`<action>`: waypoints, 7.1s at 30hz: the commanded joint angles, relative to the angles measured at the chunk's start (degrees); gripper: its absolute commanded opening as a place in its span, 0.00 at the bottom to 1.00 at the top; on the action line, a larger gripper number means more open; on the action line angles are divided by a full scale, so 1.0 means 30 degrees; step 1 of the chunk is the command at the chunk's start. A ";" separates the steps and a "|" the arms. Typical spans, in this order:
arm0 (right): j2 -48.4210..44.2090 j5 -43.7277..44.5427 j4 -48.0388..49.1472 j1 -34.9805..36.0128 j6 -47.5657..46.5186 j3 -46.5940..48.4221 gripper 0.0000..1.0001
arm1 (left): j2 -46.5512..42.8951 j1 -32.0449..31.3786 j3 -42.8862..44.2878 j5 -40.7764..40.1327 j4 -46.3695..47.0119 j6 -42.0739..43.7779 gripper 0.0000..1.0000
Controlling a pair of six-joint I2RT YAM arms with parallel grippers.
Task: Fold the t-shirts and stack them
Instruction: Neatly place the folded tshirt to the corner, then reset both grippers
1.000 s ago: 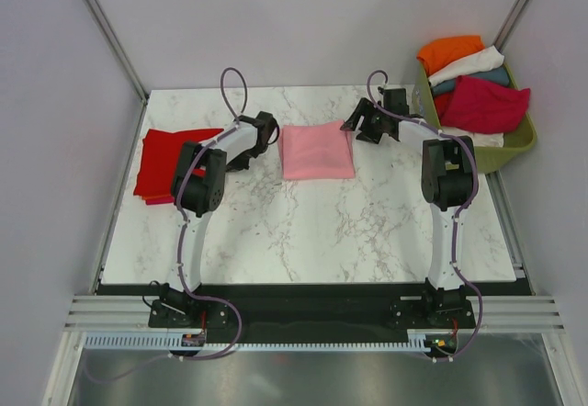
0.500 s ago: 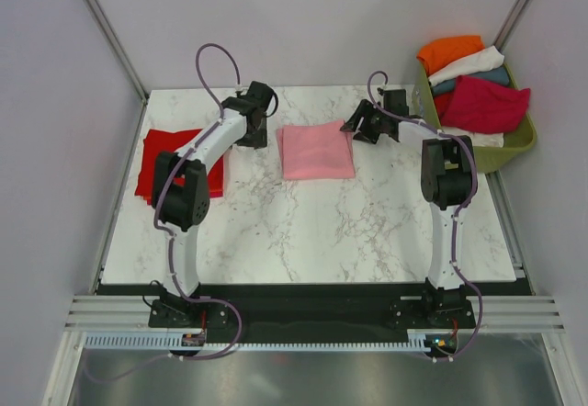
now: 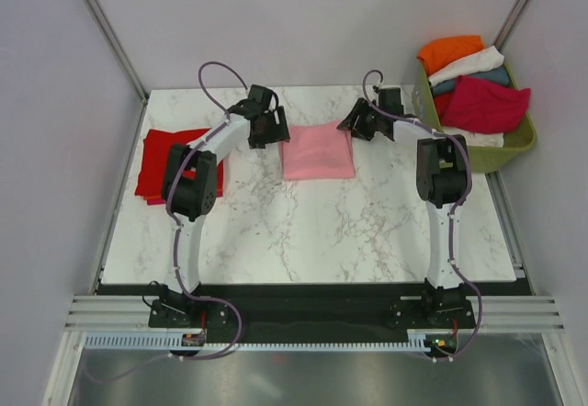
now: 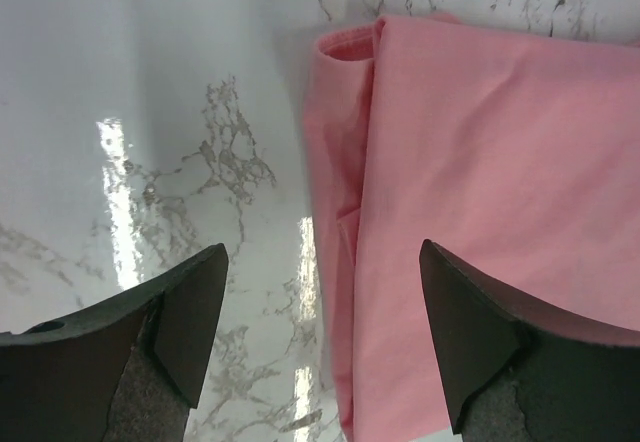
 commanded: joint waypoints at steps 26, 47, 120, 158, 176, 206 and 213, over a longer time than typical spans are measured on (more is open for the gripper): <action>0.2270 0.1498 -0.0541 0.0392 0.0044 0.2150 0.48 | 0.3771 0.0920 0.1110 0.2880 0.4944 -0.4213 0.52; -0.2618 0.1117 -0.1098 0.0889 -0.0102 0.0629 0.00 | -0.0501 0.0949 -0.0583 0.1035 0.4886 -0.2457 0.02; 0.2299 0.6361 0.1099 1.3605 0.2065 1.1554 0.00 | -1.2197 1.4748 -0.6273 -0.1456 0.0696 -0.0784 0.02; 0.3944 0.5042 1.0534 1.1524 0.3473 0.9039 0.71 | -0.9175 1.4777 -0.5683 0.1910 0.4506 -0.1577 0.83; -1.1110 0.6449 0.9215 1.0734 0.0395 -0.7162 0.87 | -1.7409 0.9164 -1.0784 0.5489 0.5003 -0.2807 0.95; -2.7166 1.2482 0.5789 0.8653 -0.2564 -2.3041 0.98 | -2.0134 -0.3503 -2.0594 0.2470 1.1738 -0.1577 1.00; -2.9982 1.4972 0.4557 0.8595 -0.2739 -2.5765 0.98 | -2.0311 -0.3709 -2.3054 0.2968 1.3994 -0.1312 1.00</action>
